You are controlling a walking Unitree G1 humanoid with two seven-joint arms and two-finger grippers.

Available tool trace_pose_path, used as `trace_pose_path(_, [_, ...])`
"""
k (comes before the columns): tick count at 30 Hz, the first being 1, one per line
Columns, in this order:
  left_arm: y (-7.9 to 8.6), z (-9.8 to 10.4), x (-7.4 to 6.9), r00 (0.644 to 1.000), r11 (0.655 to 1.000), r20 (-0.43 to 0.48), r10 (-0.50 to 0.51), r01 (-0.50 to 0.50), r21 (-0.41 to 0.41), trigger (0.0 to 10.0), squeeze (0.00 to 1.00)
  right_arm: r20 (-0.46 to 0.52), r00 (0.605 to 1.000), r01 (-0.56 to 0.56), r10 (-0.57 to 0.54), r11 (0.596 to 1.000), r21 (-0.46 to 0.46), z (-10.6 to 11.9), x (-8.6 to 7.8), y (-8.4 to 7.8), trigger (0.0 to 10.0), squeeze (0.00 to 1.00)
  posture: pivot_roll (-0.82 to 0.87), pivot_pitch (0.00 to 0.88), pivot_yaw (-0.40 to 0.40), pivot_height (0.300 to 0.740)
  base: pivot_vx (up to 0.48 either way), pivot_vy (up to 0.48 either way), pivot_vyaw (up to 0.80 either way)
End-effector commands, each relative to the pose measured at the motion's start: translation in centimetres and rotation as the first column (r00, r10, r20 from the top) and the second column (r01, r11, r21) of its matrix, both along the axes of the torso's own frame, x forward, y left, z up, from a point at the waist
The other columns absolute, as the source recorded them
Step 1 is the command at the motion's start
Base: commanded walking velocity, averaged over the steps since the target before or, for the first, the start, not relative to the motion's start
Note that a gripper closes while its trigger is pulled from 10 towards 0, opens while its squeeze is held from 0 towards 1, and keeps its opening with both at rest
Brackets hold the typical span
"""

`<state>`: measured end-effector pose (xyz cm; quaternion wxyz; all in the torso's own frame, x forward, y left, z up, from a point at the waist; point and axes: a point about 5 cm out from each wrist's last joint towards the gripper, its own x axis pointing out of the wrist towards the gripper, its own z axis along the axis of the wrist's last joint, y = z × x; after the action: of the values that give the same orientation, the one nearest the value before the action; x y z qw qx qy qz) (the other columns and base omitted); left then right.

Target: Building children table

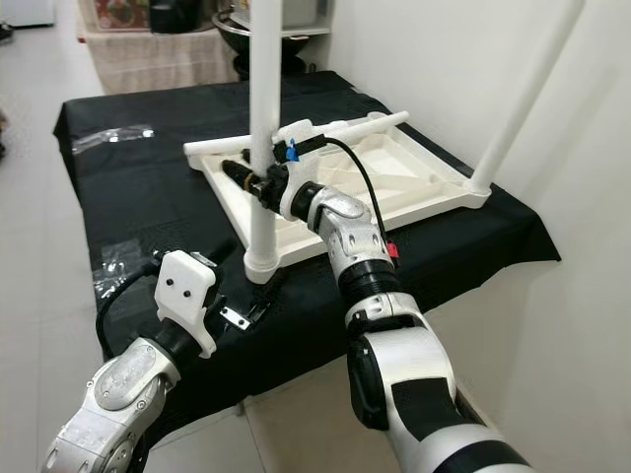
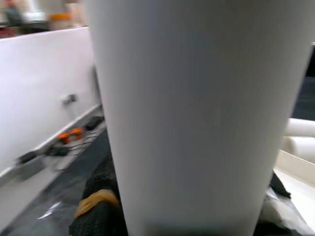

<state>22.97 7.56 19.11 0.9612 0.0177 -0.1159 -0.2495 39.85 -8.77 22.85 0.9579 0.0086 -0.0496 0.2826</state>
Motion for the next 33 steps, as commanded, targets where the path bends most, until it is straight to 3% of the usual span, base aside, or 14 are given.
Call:
trace_pose_path(1, [0.0,-0.2,0.1,1.0,1.0,-0.008,-0.001,0.001,0.003,10.0,0.0,0.035,0.976,0.217,-0.217,0.976,-0.008,0.5,0.3,-2.4,0.0,0.0,0.03,0.07,-0.077,0.74,0.0,0.0,0.0])
trace_pose_path(5, [0.1,-0.2,0.2,1.0,1.0,-0.003,0.006,-0.006,0.006,10.0,0.0,0.062,0.939,0.341,-0.339,0.94,-0.026,0.4,-0.3,-3.2,0.0,0.0,0.02,0.069,-0.078,0.74,0.0,0.0,0.0])
trace_pose_path(8, [0.0,-0.1,0.3,1.0,1.0,0.001,0.012,-0.012,-0.005,10.0,0.0,0.125,0.807,0.584,-0.577,0.812,-0.018,0.5,-2.4,-4.4,0.0,0.0,0.02,0.071,-0.075,0.74,0.0,0.0,0.0])
trace_pose_path(9, [0.0,-0.1,0.3,1.0,1.0,0.001,0.012,-0.012,-0.005,10.0,0.0,0.125,0.807,0.584,-0.577,0.812,-0.018,0.5,-2.4,-4.4,0.0,0.0,0.02,0.071,-0.075,0.74,0.0,0.0,0.0])
trace_pose_path(10, [-0.1,-0.1,0.3,1.0,1.0,0.003,0.009,-0.009,-0.003,10.0,0.0,0.118,0.737,0.671,-0.666,0.742,-0.001,0.3,-3.5,-4.8,0.0,0.0,0.02,0.072,-0.074,0.74,0.0,0.0,0.0])
trace_pose_path(13, [-0.1,-0.1,0.4,1.0,1.0,0.002,0.007,-0.007,-0.003,10.0,0.0,0.048,0.654,0.756,-0.755,0.655,0.002,-0.6,-4.7,-4.9,0.0,0.0,0.01,0.071,-0.073,0.74,0.0,0.0,0.0])
trace_pose_path(18, [-0.1,-0.1,0.4,1.0,1.0,0.002,0.01,-0.01,-0.004,10.0,0.0,-0.023,0.653,0.757,-0.757,0.653,0.018,-1.2,-4.8,-4.1,0.0,0.0,0.01,0.071,-0.076,0.74,0.0,0.0,0.0])
trace_pose_path(19, [-0.1,-0.1,0.4,1.0,1.0,0.001,0.011,-0.011,-0.004,10.0,0.0,-0.033,0.679,0.734,-0.733,0.679,0.033,-1.1,-4.6,-3.6,10.0,0.0,0.01,0.072,-0.075,0.74,0.0,0.0,0.0])
trace_pose_path(21, [-0.1,-0.2,0.3,1.0,1.0,-0.002,0.012,-0.012,-0.004,10.0,0.0,-0.022,0.771,0.636,-0.636,0.767,0.084,0.4,-4.0,-2.1,10.0,0.0,0.01,0.069,-0.077,0.74,0.0,0.0,0.0])
trace_pose_path(23, [-0.1,-0.2,0.3,1.0,1.0,-0.002,0.012,-0.012,-0.004,10.0,0.0,-0.022,0.771,0.636,-0.636,0.767,0.084,0.4,-4.0,-2.1,10.0,0.0,0.01,0.069,-0.077,0.74,0.0,0.0,0.0])
trace_pose_path(24, [0.0,-0.3,0.3,1.0,1.0,-0.002,0.013,-0.013,-0.004,10.0,0.0,0.022,0.761,0.645,-0.649,0.759,0.083,1.4,-3.8,-2.7,10.0,1.0,0.01,0.065,-0.077,0.74,0.0,0.0,0.0])
trace_pose_path(30, [-0.1,-0.4,0.2,1.0,1.0,-0.005,0.008,-0.008,-0.004,10.0,0.0,0.072,0.787,0.606,-0.613,0.789,0.104,3.2,-3.6,-2.8,10.0,1.0,0.01,0.056,-0.076,0.74,0.0,0.0,0.0])
trace_pose_path(31, [-0.2,-0.4,0.2,1.0,1.0,-0.005,0.004,-0.004,-0.001,10.0,0.0,0.053,0.853,0.511,-0.519,0.851,0.122,3.5,-3.3,-2.2,10.0,0.0,0.01,0.051,-0.077,0.74,0.0,0.0,0.0])
trace_pose_path(33, [-0.3,-0.5,0.1,1.0,1.0,-0.005,0.002,-0.002,0.0,10.0,0.0,0.042,0.931,0.355,-0.362,0.926,0.127,3.9,-2.9,-1.6,10.0,0.0,0.01,0.042,-0.082,0.74,0.0,0.0,0.0])
